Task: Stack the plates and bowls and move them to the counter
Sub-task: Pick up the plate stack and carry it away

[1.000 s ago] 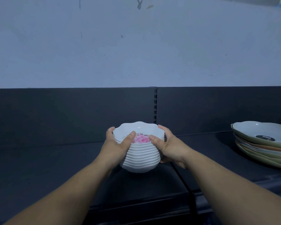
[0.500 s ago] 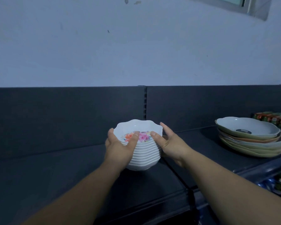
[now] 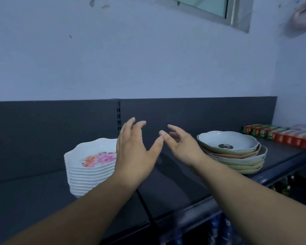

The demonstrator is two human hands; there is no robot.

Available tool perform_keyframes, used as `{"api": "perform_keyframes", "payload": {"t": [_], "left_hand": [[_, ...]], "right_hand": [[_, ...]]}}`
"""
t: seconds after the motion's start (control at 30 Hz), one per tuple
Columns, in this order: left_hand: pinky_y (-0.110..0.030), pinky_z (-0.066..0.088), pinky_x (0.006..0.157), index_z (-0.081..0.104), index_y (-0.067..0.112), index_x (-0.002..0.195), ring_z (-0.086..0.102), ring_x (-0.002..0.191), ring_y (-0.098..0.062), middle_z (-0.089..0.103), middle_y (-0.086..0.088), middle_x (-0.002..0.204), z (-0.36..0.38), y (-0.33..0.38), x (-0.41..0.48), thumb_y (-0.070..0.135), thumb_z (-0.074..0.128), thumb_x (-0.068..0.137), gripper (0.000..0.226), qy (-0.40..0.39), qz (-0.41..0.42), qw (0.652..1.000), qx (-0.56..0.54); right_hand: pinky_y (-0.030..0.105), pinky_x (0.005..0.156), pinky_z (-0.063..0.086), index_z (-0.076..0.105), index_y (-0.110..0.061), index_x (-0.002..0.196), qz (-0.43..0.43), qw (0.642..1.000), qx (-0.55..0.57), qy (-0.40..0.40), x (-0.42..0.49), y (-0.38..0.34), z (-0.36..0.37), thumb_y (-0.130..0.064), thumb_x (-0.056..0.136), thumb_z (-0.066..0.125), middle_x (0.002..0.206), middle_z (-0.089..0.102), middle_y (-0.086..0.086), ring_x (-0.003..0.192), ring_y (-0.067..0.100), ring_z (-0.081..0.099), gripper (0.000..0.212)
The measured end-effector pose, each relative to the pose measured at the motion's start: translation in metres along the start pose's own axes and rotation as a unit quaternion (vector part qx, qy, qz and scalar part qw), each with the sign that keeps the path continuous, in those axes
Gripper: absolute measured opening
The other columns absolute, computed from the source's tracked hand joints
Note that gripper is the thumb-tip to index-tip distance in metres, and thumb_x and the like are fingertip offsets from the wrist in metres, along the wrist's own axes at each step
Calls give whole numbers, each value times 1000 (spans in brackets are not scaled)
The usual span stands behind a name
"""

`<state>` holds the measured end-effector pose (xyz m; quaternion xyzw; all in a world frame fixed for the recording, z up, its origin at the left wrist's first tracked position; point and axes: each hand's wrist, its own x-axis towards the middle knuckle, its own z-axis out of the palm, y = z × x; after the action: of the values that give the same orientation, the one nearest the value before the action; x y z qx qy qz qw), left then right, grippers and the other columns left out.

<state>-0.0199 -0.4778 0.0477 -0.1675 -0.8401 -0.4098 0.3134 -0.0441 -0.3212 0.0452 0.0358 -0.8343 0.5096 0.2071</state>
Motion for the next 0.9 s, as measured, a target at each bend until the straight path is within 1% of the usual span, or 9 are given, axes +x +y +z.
{"api": "perform_keyframes", "payload": {"t": [0.13,0.27,0.4,0.47,0.53,0.6,0.77,0.83,0.9], "left_hand": [[-36,16,118,39,29,138,11,145,-12,14,6,157,58,31,8,52,54,86,59,-67,-59,996,-16],[-35,24,114,38,28,139,17,143,-15,17,6,155,115,57,19,55,53,86,61,-131,-130,981,-64],[-39,29,113,35,27,142,25,141,-17,19,7,155,165,77,22,57,55,83,69,-162,-188,963,-107],[-32,28,111,29,25,146,27,139,-17,16,6,156,184,87,22,56,57,84,75,-174,-208,953,-134],[-24,29,97,26,23,147,35,127,-12,19,4,154,199,96,21,50,58,86,74,-181,-222,944,-164],[-24,31,90,25,25,146,38,111,-9,26,3,150,211,101,21,47,60,86,74,-180,-237,936,-187],[-38,39,106,0,35,149,44,127,-22,34,2,149,231,98,23,52,66,78,98,-181,-288,912,-229],[-40,42,105,-4,35,150,48,123,-23,40,3,144,234,98,23,51,66,79,100,-170,-297,909,-238],[-36,44,100,-3,33,150,50,119,-21,44,4,138,233,97,23,48,66,80,99,-149,-298,912,-240]], "right_hand": [[33,109,39,48,-35,139,-28,998,-52,15,17,20,-61,-62,81,62,142,51,-6,130,8,47,65],[25,102,38,51,-34,136,-15,991,-132,29,35,47,-128,-62,82,61,138,54,-13,122,8,52,62],[40,106,42,53,-37,132,50,979,-196,31,50,84,-181,-70,73,60,136,54,-17,127,16,51,68],[44,108,38,51,-39,133,89,971,-221,25,56,101,-201,-73,67,59,140,52,-11,132,21,45,75],[44,109,38,46,-36,139,116,969,-219,9,61,114,-217,-72,68,64,150,42,-2,135,27,42,82],[42,109,39,41,-32,144,137,971,-195,-3,65,124,-228,-68,68,68,153,37,1,134,29,42,88],[38,107,40,39,-25,146,146,971,-188,-28,69,134,-234,-54,75,74,150,41,3,131,25,46,84],[38,105,43,40,-25,145,141,971,-191,-34,70,134,-231,-52,73,76,147,45,4,125,25,51,85],[38,102,45,41,-26,144,133,973,-187,-40,70,134,-226,-51,70,78,144,47,3,121,24,54,87]]}}
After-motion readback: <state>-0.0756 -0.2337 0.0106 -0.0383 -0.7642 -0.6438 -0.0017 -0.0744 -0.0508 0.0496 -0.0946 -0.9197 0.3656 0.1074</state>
